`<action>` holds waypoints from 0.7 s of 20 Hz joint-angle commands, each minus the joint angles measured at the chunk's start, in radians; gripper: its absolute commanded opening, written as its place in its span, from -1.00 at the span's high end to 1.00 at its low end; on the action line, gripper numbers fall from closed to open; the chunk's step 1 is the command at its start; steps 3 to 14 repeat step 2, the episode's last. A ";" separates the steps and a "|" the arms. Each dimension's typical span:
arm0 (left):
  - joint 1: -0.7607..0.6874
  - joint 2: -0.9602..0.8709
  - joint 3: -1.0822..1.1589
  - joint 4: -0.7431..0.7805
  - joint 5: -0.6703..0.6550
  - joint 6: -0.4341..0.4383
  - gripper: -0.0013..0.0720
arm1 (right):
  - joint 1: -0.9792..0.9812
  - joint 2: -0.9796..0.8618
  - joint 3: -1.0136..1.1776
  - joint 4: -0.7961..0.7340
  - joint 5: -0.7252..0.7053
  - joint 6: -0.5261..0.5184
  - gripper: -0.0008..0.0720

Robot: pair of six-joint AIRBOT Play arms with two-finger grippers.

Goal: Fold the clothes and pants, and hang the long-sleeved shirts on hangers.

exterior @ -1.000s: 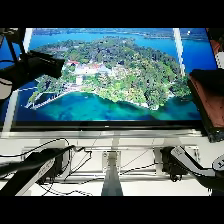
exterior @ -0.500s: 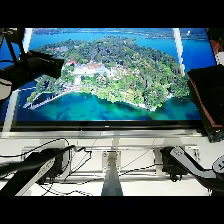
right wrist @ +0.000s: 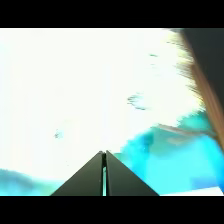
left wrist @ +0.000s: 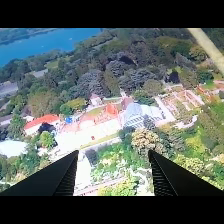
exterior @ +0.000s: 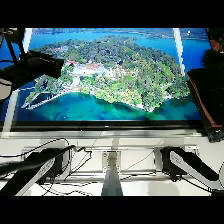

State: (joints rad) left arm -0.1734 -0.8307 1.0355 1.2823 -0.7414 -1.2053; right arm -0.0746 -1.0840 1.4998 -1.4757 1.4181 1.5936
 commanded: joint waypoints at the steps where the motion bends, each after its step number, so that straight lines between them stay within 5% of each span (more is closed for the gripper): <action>1: 0.001 0.001 0.000 0.000 0.000 0.000 -0.34 | 0.309 -0.001 0.000 -0.019 -0.090 -0.089 0.87; 14: 0.001 0.001 0.000 0.000 0.000 0.000 -0.34 | 0.377 -0.001 0.000 -0.025 -0.132 -0.089 0.87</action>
